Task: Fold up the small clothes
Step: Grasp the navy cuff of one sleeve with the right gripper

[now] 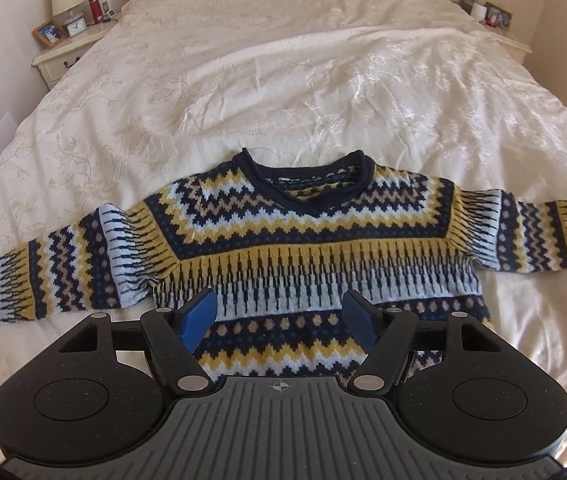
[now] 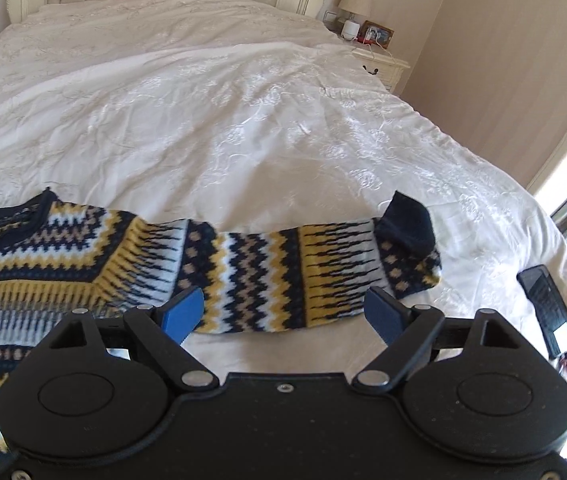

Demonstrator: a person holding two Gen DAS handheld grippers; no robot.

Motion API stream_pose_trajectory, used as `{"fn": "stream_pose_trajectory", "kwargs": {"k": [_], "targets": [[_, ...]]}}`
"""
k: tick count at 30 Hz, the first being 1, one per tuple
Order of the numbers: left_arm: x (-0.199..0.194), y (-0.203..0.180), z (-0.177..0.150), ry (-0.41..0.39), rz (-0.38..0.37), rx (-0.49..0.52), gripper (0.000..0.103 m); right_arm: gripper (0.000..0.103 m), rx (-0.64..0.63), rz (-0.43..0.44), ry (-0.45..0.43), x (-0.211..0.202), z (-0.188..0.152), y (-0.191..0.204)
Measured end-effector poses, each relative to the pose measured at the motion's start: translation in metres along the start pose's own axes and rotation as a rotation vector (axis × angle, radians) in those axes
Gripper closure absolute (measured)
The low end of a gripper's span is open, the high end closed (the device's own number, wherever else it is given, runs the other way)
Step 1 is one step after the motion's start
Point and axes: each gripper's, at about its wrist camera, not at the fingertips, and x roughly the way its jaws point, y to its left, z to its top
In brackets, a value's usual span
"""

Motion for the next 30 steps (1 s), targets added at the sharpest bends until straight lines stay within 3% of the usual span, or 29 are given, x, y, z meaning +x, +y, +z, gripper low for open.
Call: {"fn": "stream_pose_trajectory", "kwargs": {"k": [8, 16, 23, 26, 30], "targets": [[0.004, -0.034, 0.0, 0.035, 0.015, -0.058, 0.036, 0.022, -0.068, -0.067, -0.002, 0.068, 0.018, -0.056], [0.012, -0.058, 0.002, 0.069, 0.059, -0.083, 0.036, 0.034, -0.102, -0.06, 0.032, 0.119, 0.014, -0.081], [0.015, -0.069, 0.001, 0.088, 0.09, -0.072, 0.036, 0.042, -0.098, -0.02, 0.035, 0.138, 0.006, -0.092], [0.016, -0.07, -0.001, 0.095, 0.09, -0.073, 0.036, 0.053, -0.056, 0.035, 0.022, 0.138, 0.01, -0.101], [0.02, -0.066, -0.003, 0.103, 0.076, -0.057, 0.036, 0.088, 0.04, 0.078, 0.008, 0.131, 0.017, -0.111]]}}
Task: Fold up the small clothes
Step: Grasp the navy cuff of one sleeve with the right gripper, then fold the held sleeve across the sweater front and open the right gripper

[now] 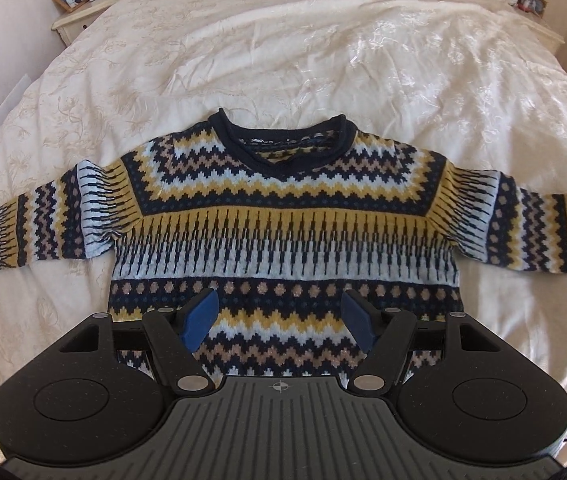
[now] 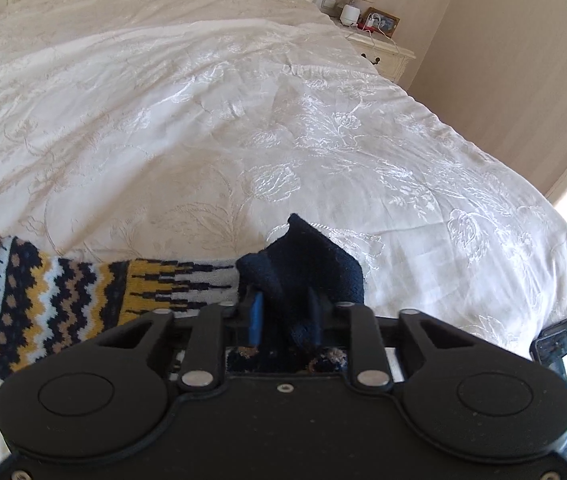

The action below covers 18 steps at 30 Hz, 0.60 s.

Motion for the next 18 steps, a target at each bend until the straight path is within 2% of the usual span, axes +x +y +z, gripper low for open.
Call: {"fn": "stream_pose_trajectory", "kwargs": {"k": [3, 7, 12, 18], "targets": [[0.003, 0.007, 0.0, -0.003, -0.009, 0.009, 0.036, 0.089, 0.073, 0.034, -0.021, -0.013, 0.008, 0.001], [0.008, 0.024, 0.003, -0.01, -0.032, 0.016, 0.036, 0.09, 0.116, 0.108, -0.075, -0.043, 0.019, 0.024], [0.014, 0.054, 0.006, -0.022, -0.057, 0.041, 0.036, 0.09, 0.123, 0.247, -0.147, -0.092, 0.035, 0.09], [0.016, 0.108, 0.01, -0.041, -0.046, 0.023, 0.036, 0.09, 0.068, 0.462, -0.182, -0.135, 0.044, 0.202]]}}
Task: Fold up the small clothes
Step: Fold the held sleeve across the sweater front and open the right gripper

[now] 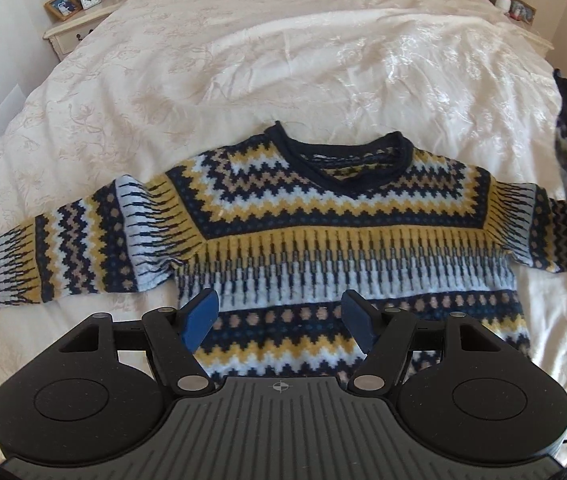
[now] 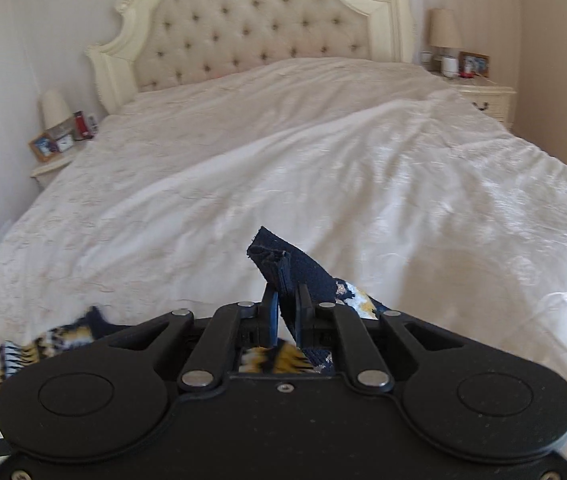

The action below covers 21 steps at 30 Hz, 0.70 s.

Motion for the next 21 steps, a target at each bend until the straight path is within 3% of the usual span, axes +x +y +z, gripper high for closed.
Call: {"fn": "stream_pose_trajectory", "kwargs": {"k": [8, 14, 16, 18, 20, 21], "targets": [[0.008, 0.071, -0.004, 0.011, 0.056, -0.047, 0.036, 0.09, -0.045, 0.246, 0.106, 0.057, -0.038, 0.124], [0.016, 0.1, -0.005, 0.016, 0.076, -0.077, 0.036, 0.089, -0.083, 0.35, 0.194, 0.081, -0.078, 0.187], [0.02, 0.104, -0.004, 0.02, 0.067, -0.088, 0.036, 0.079, -0.107, 0.343, 0.217, 0.084, -0.089, 0.196], [0.025, 0.103, -0.003, 0.021, 0.052, -0.092, 0.036, 0.076, -0.126, 0.319, 0.242, 0.083, -0.098, 0.193], [0.03, 0.099, 0.0, 0.021, 0.033, -0.088, 0.036, 0.066, -0.144, 0.284, 0.261, 0.083, -0.106, 0.186], [0.033, 0.096, 0.001, 0.02, 0.02, -0.084, 0.036, 0.054, -0.151, 0.265, 0.269, 0.082, -0.11, 0.179]]}}
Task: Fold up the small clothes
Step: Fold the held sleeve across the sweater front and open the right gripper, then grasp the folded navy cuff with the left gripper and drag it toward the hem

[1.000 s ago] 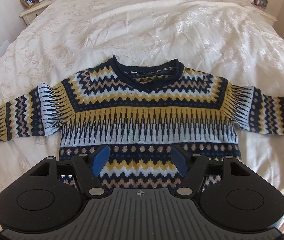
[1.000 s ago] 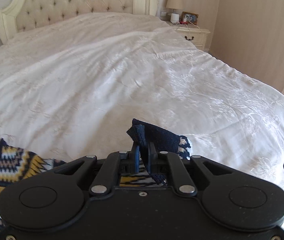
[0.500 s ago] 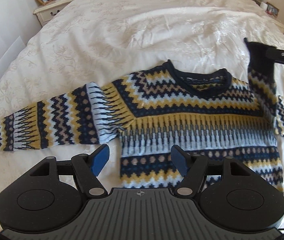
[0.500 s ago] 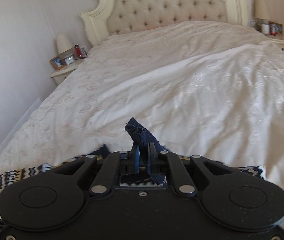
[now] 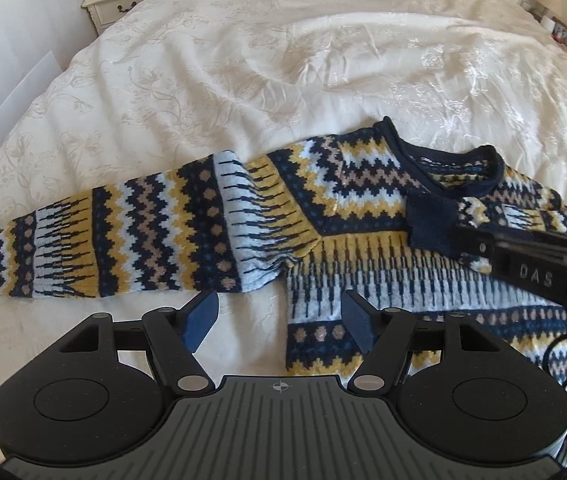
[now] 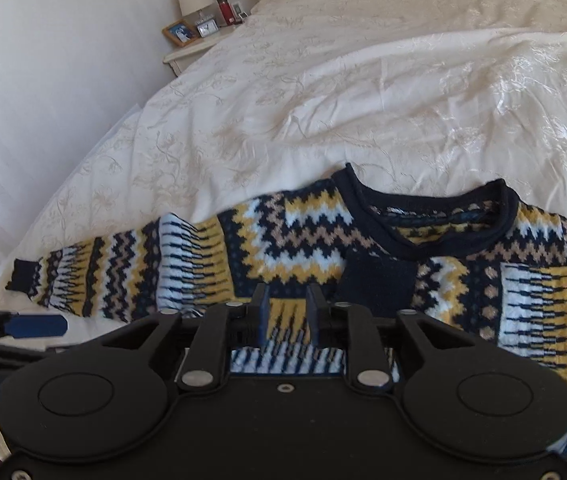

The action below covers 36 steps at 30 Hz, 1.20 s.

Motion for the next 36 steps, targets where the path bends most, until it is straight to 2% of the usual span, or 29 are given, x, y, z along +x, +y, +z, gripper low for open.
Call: {"fn": "stream_pose_trajectory", "kwargs": {"k": [1, 4, 7, 9, 13, 16, 25, 28, 31, 34, 36], "targets": [[0.003, -0.004, 0.002, -0.002, -0.014, 0.006, 0.036, 0.047, 0.001, -0.02, 0.009, -0.001, -0.006, -0.007], [0.013, -0.02, 0.006, -0.022, -0.085, 0.023, 0.036, 0.045, 0.027, -0.083, 0.041, -0.009, -0.019, -0.03], [0.027, -0.035, 0.011, -0.049, -0.221, 0.002, 0.036, 0.034, 0.061, -0.137, 0.053, -0.022, -0.03, -0.055], [0.039, -0.047, 0.016, -0.046, -0.279, 0.014, 0.036, 0.03, 0.083, -0.168, 0.055, -0.029, -0.036, -0.07], [0.062, -0.078, 0.024, -0.051, -0.234, 0.127, 0.036, 0.022, 0.132, -0.209, 0.061, -0.04, -0.046, -0.098], [0.08, -0.092, 0.031, -0.033, -0.228, 0.153, 0.036, 0.021, 0.162, -0.224, 0.066, -0.043, -0.05, -0.113], [0.134, -0.104, 0.045, 0.06, -0.226, 0.124, 0.036, 0.02, 0.188, -0.206, 0.072, -0.039, -0.049, -0.136], [0.148, -0.103, 0.047, 0.094, -0.253, 0.091, 0.036, 0.02, 0.199, -0.195, 0.082, -0.032, -0.047, -0.141], [0.151, -0.101, 0.049, 0.093, -0.3, 0.049, 0.037, 0.02, 0.207, -0.187, 0.092, -0.027, -0.046, -0.143], [0.151, -0.101, 0.052, 0.094, -0.308, 0.008, 0.052, 0.02, 0.213, -0.184, 0.097, -0.025, -0.047, -0.144], [0.15, -0.102, 0.054, 0.088, -0.283, 0.004, 0.079, 0.02, 0.218, -0.183, 0.1, -0.025, -0.049, -0.144]]}}
